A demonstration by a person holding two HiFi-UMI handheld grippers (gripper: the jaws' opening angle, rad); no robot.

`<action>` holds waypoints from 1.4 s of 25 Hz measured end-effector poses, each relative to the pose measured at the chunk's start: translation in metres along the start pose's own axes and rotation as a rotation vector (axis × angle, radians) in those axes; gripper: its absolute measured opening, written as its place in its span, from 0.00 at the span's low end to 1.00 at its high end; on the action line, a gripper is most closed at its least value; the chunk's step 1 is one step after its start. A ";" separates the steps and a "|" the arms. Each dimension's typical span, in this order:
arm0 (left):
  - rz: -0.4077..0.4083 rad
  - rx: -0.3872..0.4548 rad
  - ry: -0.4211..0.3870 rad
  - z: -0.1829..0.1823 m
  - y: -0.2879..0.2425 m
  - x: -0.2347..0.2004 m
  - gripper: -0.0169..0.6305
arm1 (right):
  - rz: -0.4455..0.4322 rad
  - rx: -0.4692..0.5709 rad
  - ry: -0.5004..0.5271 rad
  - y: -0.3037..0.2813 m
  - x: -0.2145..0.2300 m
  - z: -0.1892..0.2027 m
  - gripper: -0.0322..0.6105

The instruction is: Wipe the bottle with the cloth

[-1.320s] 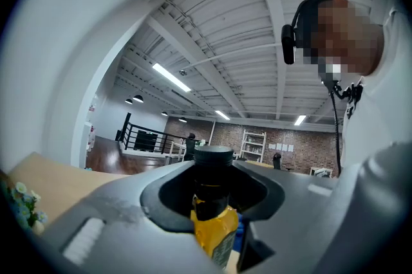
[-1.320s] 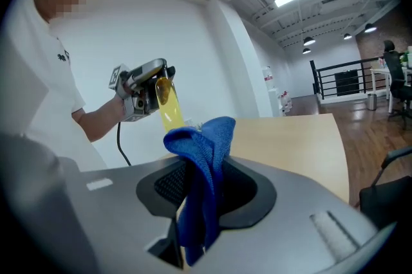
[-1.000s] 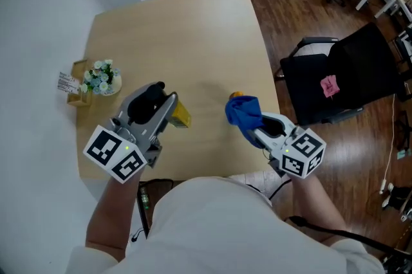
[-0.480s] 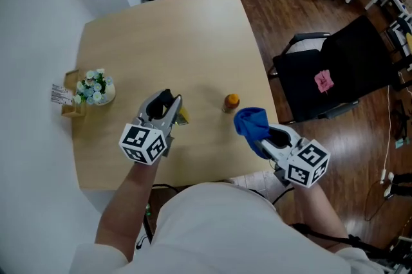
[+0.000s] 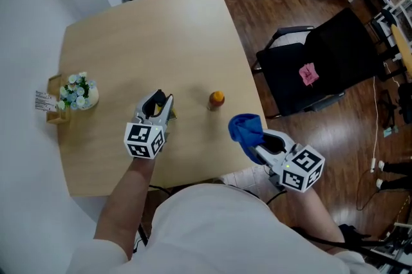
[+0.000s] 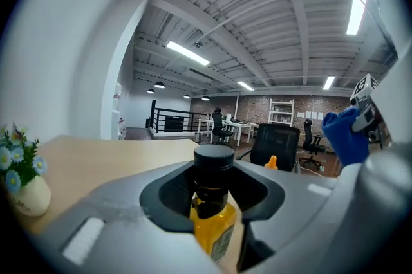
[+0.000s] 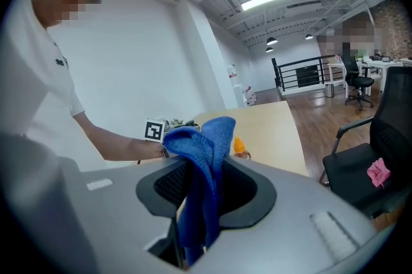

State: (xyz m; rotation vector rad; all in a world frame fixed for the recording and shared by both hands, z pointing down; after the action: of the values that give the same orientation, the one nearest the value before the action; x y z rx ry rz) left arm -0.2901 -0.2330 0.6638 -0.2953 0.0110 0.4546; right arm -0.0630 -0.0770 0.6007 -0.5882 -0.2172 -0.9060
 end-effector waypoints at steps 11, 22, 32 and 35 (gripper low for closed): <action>0.039 -0.003 -0.054 0.024 0.000 0.010 0.27 | 0.010 -0.014 -0.005 0.003 0.000 0.006 0.24; 0.043 -0.023 -0.078 0.025 0.008 0.017 0.36 | -0.021 -0.004 0.008 0.003 -0.002 0.005 0.24; -0.009 -0.056 -0.150 0.026 0.058 0.022 0.44 | -0.132 0.018 0.036 0.003 -0.009 0.000 0.24; -0.078 -0.094 -0.120 0.031 0.093 0.020 0.44 | -0.163 0.006 0.083 0.002 -0.007 0.005 0.24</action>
State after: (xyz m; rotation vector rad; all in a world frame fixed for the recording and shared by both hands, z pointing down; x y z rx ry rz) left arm -0.3140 -0.1364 0.6660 -0.3586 -0.1388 0.3957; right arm -0.0650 -0.0685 0.6007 -0.5316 -0.1944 -1.0854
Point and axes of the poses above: the fingertips, and each gripper's own axes: y backward along the fingers, x to its right, z out of its underside, the point moved 1 cm from there along y, backward along the fingers, and after that the axes turned 9 degrees about -z, right-handed, at the moved point
